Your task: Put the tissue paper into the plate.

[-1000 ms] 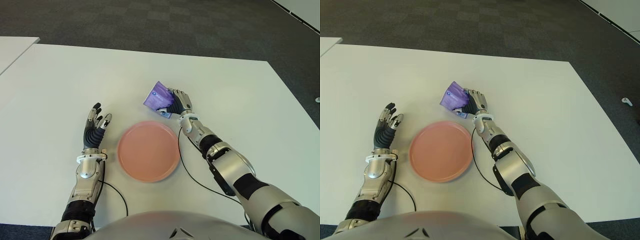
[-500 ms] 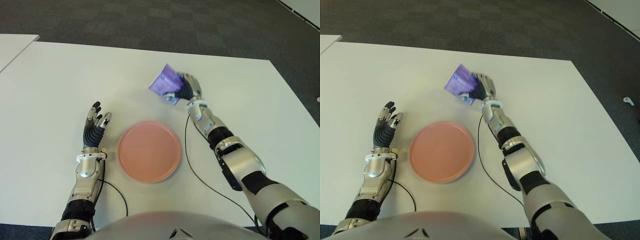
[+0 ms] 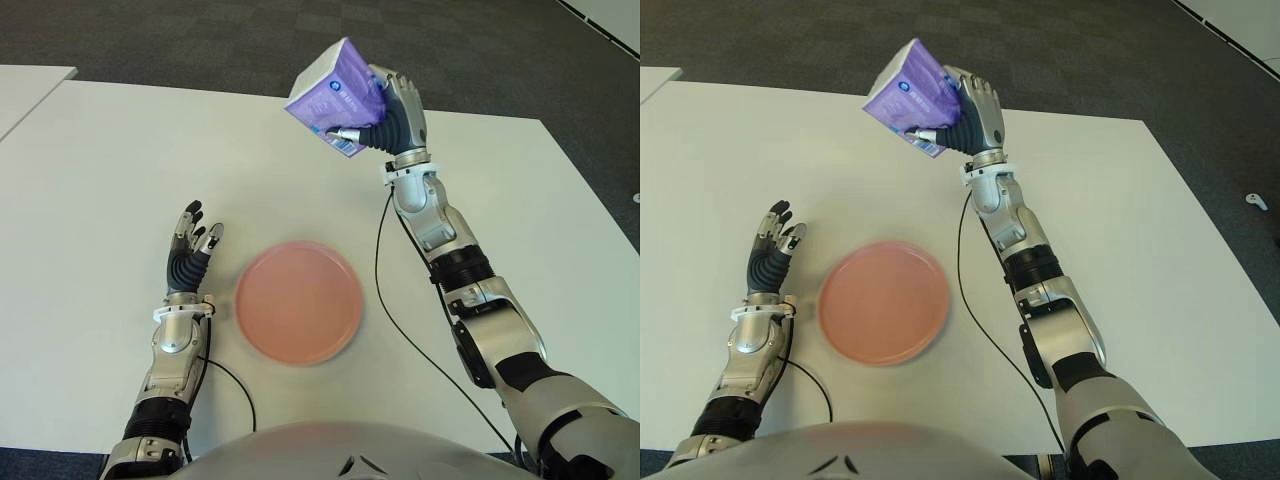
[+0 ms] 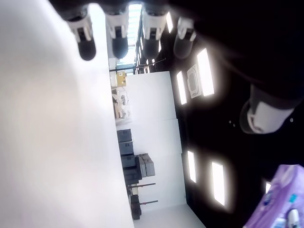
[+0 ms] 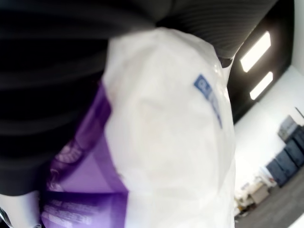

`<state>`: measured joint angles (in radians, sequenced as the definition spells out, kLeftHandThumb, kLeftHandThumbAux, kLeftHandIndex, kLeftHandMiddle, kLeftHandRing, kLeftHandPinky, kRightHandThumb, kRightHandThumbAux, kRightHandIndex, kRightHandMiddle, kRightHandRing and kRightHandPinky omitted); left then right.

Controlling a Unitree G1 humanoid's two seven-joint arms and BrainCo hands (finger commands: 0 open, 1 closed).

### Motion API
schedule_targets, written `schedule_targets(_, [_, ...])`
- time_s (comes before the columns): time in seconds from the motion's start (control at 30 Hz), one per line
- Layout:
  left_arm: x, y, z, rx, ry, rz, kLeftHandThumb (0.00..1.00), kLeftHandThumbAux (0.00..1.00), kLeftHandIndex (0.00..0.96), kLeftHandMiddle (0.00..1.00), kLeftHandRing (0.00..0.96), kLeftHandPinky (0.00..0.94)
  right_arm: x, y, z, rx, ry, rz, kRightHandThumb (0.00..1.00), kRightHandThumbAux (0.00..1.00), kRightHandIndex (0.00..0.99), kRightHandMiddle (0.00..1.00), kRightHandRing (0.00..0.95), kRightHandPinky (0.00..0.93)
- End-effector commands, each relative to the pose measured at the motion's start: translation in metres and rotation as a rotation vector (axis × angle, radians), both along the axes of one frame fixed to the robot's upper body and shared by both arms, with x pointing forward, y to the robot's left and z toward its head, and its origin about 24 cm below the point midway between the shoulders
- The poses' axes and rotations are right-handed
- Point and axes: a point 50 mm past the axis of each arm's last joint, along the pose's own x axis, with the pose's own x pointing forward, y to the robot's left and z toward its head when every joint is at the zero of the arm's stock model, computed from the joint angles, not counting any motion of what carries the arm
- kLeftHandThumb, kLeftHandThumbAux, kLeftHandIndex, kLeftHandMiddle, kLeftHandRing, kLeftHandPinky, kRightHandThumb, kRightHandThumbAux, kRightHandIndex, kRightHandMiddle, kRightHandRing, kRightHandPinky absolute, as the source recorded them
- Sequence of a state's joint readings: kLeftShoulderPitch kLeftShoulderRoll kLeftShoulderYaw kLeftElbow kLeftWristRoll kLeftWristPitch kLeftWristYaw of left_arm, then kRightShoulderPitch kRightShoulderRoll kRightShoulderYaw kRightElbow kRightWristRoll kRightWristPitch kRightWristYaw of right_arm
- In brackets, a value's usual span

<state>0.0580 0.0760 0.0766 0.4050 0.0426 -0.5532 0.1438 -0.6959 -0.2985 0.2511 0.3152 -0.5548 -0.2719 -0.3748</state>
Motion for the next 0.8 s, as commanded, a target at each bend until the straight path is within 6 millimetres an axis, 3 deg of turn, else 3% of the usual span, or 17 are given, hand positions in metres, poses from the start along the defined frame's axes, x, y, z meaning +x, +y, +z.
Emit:
schedule_targets(0.03, [-0.023, 0.000, -0.031, -0.017, 0.158, -0.017, 0.000, 0.457, 0.000, 0.000, 0.000, 0.000, -0.031, 0.003, 0.008, 0.069, -0.033, 0.123, 0.858, 0.674, 0.409, 0.536, 0.871, 0.844])
schedule_targets(0.33, [-0.022, 0.001, -0.031, -0.015, 0.153, -0.015, 0.000, 0.455, 0.000, 0.000, 0.000, 0.000, -0.062, 0.009, -0.003, 0.066, 0.039, 0.285, 0.858, 0.674, 0.409, 0.536, 0.868, 0.851])
schedule_targets(0.73, [-0.024, 0.002, -0.033, -0.014, 0.161, -0.024, 0.000, 0.462, 0.000, 0.000, 0.000, 0.000, -0.088, 0.021, -0.014, -0.094, 0.109, 0.471, 0.856, 0.677, 0.401, 0.529, 0.858, 0.834])
schedule_targets(0.8, [-0.023, 0.003, -0.034, -0.008, 0.168, -0.025, 0.000, 0.462, 0.000, 0.000, 0.000, 0.000, -0.094, 0.021, -0.020, -0.205, 0.184, 0.554, 0.856, 0.677, 0.401, 0.528, 0.848, 0.828])
